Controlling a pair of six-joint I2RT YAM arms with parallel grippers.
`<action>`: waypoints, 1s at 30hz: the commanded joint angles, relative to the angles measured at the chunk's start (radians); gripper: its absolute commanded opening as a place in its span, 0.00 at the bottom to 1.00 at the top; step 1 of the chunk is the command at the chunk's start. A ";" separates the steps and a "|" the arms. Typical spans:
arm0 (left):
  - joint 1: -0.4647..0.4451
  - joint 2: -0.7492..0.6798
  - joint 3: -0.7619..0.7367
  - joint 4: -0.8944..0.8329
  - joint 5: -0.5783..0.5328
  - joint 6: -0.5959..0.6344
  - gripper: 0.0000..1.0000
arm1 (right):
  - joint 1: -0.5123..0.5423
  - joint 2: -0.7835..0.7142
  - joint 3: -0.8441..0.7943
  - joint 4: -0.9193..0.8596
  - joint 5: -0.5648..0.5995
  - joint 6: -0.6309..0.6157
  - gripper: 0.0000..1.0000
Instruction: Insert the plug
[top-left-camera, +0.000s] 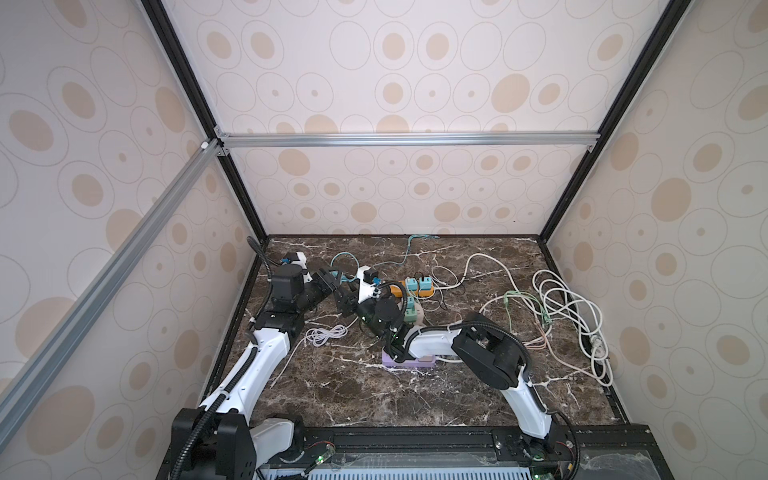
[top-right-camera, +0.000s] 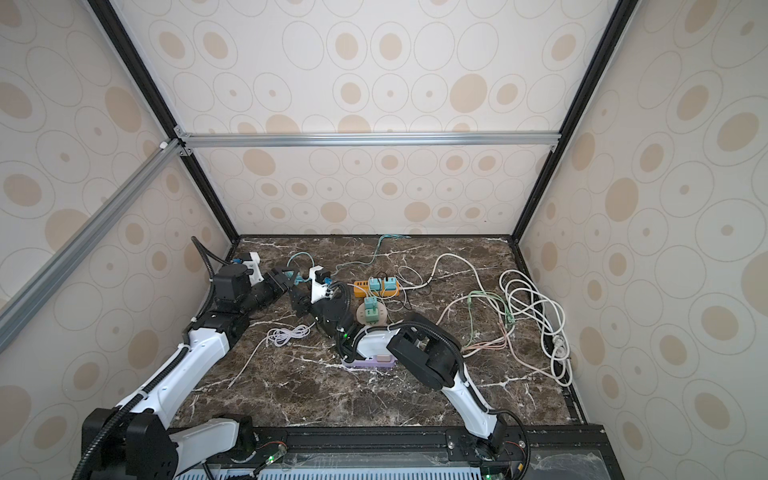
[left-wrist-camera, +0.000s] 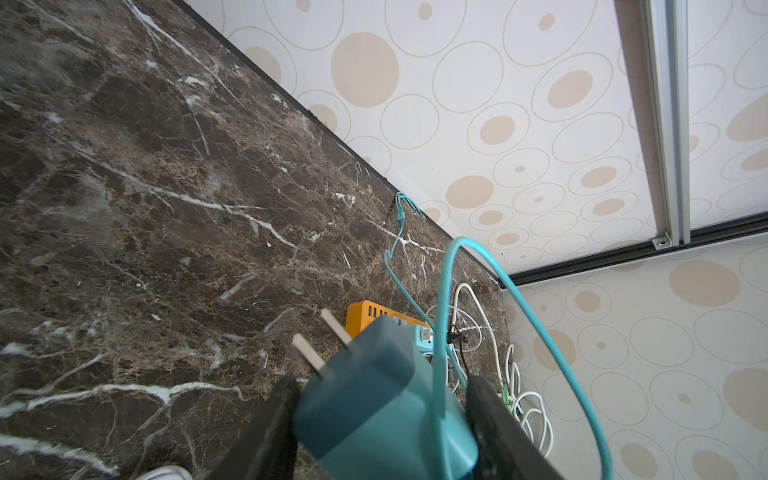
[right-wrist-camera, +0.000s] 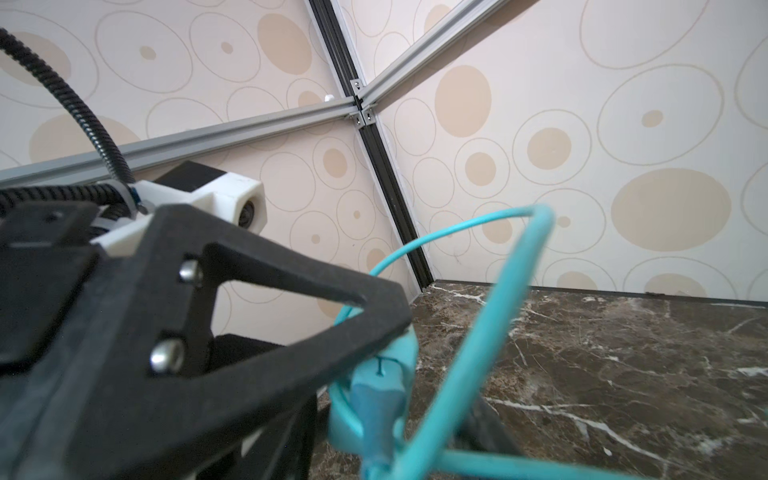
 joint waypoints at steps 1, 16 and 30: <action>-0.002 -0.017 -0.007 0.035 0.017 -0.025 0.35 | -0.010 0.022 0.033 0.047 -0.026 0.006 0.48; 0.008 -0.040 0.079 -0.094 0.004 0.116 0.66 | -0.071 -0.078 -0.035 -0.140 -0.294 -0.029 0.04; 0.001 -0.079 0.255 -0.486 0.026 0.523 0.91 | -0.122 -0.595 -0.322 -1.167 -0.749 -0.859 0.03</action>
